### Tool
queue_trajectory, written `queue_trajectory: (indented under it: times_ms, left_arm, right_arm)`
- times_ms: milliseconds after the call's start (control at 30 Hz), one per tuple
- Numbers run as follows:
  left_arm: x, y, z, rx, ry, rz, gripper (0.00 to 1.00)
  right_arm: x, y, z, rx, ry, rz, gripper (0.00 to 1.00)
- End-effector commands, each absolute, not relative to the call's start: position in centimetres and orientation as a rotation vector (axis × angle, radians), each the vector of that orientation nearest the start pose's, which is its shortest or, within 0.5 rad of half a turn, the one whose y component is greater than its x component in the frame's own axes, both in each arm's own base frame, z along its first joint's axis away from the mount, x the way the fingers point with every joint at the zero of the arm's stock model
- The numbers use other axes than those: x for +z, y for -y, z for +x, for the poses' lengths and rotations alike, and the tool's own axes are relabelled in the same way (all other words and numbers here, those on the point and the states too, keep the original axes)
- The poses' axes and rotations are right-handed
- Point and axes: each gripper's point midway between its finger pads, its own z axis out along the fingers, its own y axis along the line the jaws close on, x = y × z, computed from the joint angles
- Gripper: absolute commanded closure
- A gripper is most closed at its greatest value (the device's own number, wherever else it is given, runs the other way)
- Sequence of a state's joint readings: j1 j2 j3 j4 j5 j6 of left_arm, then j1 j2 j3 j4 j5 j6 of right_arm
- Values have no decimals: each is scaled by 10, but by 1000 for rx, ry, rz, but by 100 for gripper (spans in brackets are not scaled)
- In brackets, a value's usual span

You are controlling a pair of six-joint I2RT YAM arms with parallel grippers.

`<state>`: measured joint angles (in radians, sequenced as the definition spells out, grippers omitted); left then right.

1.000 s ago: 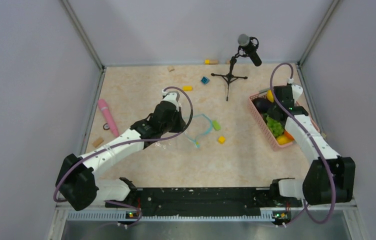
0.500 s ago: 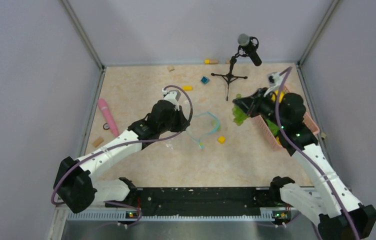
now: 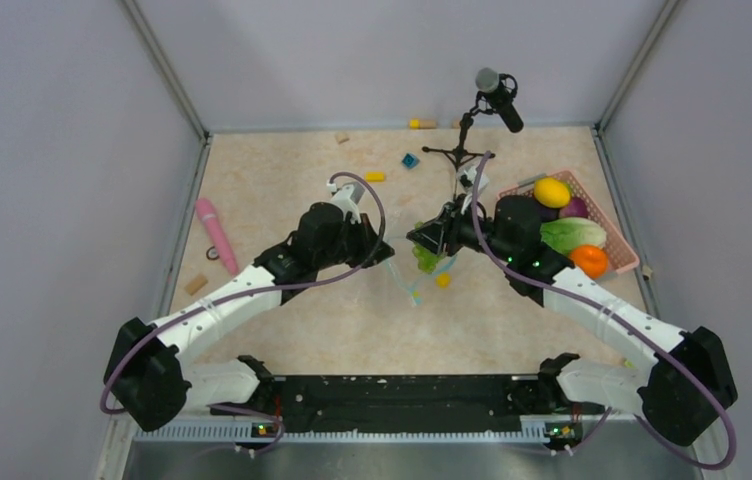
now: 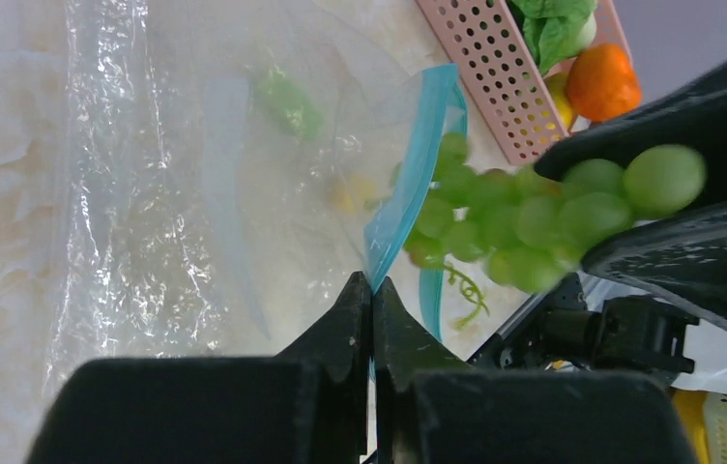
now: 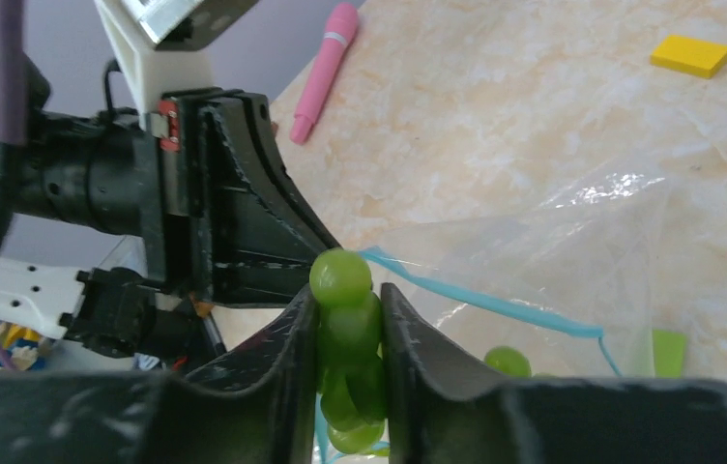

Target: Place the food in the zip-top bag and seal the zipper

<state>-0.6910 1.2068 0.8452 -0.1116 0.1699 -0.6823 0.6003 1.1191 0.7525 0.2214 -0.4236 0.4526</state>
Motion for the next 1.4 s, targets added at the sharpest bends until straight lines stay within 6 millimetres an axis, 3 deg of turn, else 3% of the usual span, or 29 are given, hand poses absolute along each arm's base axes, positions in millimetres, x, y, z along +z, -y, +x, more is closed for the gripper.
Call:
queue_trajectory:
  times_ms: [0, 33, 100, 167, 300, 400, 600, 667, 767, 967, 1267, 1367]
  left_arm:
    - [219, 299, 253, -1157, -2099, 127, 100]
    - [223, 300, 253, -1178, -2082, 128, 100]
    - [226, 301, 253, -1197, -2062, 112, 100]
    - [228, 299, 255, -1204, -2047, 92, 100]
    - [225, 296, 260, -1212, -2048, 58, 100]
    - [218, 293, 263, -1194, -2064, 52, 100]
    - [210, 295, 261, -1171, -2097, 130, 100]
    - [207, 294, 259, -1153, -2114, 161, 100]
    - [202, 294, 256, -1134, -2146, 205, 100]
    - [188, 289, 247, -1087, -2229, 267, 100]
    - [179, 283, 243, -1042, -2271, 295, 100]
    - [178, 282, 242, -1041, -2275, 293, 100]
  right_arm:
    - [252, -285, 268, 1063, -1753, -469, 56]
    - [247, -284, 269, 1051, -1778, -469, 51]
    - [242, -284, 270, 1030, -1814, -481, 30]
    - [243, -283, 270, 1018, -1830, -484, 16]
    - [252, -260, 291, 842, -1857, -374, 6]
    - [247, -202, 325, 499, -1946, -141, 1]
    - [238, -47, 390, -5, -2009, 376, 1]
    - [227, -14, 404, -91, -2032, 460, 1]
    - [208, 18, 424, -173, -2078, 521, 1]
    - [173, 51, 450, -298, -2150, 594, 1]
    - [133, 65, 461, -415, -2206, 639, 2]
    - [130, 68, 461, -434, -2192, 669, 12]
